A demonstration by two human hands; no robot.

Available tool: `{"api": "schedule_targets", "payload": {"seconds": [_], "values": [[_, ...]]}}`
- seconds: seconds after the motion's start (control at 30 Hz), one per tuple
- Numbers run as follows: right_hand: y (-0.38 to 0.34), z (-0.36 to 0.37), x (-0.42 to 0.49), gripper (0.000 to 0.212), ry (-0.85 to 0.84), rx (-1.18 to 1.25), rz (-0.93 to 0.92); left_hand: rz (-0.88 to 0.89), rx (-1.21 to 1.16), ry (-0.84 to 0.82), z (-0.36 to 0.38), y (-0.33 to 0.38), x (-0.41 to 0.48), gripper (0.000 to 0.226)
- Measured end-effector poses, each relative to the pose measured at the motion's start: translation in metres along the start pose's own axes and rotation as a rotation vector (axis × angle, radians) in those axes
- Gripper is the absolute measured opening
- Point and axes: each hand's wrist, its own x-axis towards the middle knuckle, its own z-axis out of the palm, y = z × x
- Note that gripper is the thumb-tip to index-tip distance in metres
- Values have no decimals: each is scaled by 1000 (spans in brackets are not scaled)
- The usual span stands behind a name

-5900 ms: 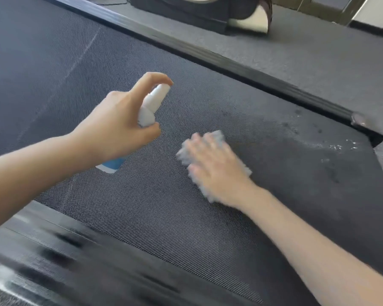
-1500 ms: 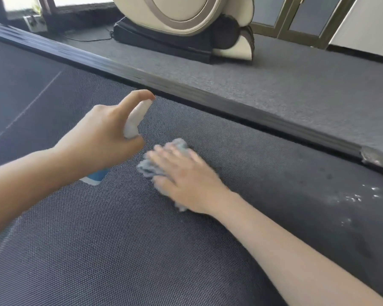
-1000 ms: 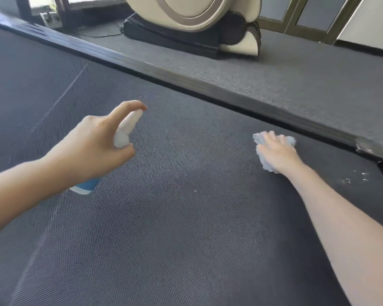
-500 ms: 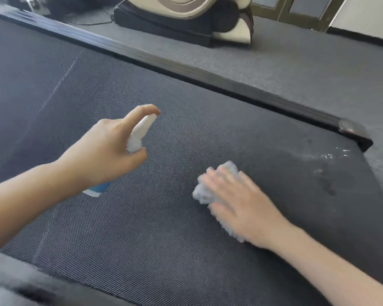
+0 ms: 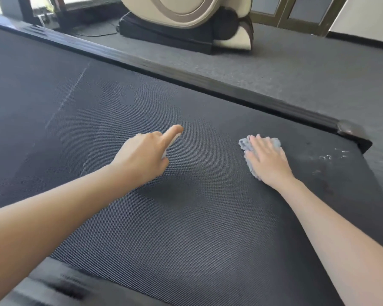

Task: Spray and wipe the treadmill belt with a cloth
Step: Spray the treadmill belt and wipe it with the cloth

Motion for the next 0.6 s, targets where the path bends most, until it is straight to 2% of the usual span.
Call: {"api": "schedule_targets", "payload": {"seconds": [0.3,0.6], "values": [[-1,1,-11,53,-46,-5,9,23,181,32,-7,3,6,62],[-3,1,-17,54,-41,-5,12,19,-8,54,-8,15,11,56]]}}
